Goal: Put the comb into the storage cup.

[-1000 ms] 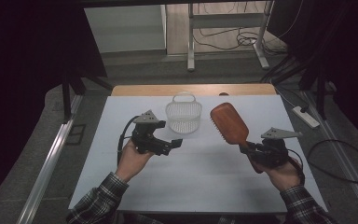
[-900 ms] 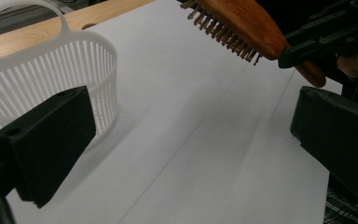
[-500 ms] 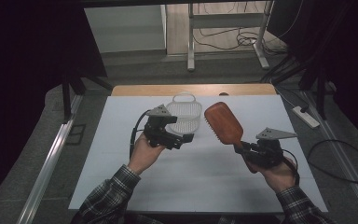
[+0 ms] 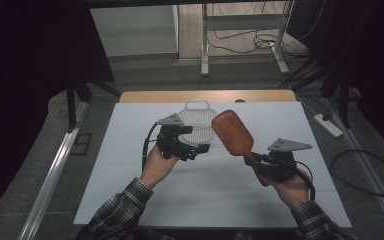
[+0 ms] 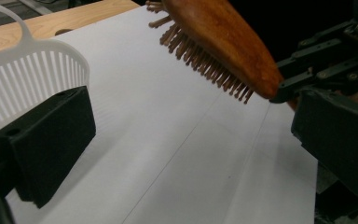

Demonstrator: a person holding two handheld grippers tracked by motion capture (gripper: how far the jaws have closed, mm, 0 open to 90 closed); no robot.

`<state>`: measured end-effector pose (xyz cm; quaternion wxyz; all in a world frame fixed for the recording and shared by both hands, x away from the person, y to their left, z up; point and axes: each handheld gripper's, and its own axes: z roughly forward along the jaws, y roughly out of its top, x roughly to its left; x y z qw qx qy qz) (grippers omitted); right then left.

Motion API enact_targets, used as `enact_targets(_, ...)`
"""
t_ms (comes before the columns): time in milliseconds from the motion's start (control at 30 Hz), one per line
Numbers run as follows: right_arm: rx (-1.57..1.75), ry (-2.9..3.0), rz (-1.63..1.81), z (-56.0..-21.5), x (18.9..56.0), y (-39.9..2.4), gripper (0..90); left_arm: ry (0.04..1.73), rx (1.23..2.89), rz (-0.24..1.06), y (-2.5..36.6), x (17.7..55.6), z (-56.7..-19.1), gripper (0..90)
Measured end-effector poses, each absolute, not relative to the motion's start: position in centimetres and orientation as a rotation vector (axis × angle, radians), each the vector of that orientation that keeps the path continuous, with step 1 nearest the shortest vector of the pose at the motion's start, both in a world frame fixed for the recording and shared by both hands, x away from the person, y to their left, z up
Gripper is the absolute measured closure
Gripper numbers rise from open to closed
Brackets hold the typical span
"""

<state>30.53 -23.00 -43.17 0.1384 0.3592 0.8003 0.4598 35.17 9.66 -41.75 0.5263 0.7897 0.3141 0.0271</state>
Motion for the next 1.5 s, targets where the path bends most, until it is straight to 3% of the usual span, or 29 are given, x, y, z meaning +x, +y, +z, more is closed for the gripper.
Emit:
enact_targets(600, 0.983, 2.308, 1.380, -43.4, 30.1, -20.8, 72.2, 0.748, 1.860, 0.024, 9.0, 35.4, -41.8, 0.0)
enact_targets(1500, 0.900, 2.340, 1.439, -43.9, 29.1, -18.3, 72.2, 0.766, 1.837, -0.136, 7.9, 36.3, -43.1, 0.0)
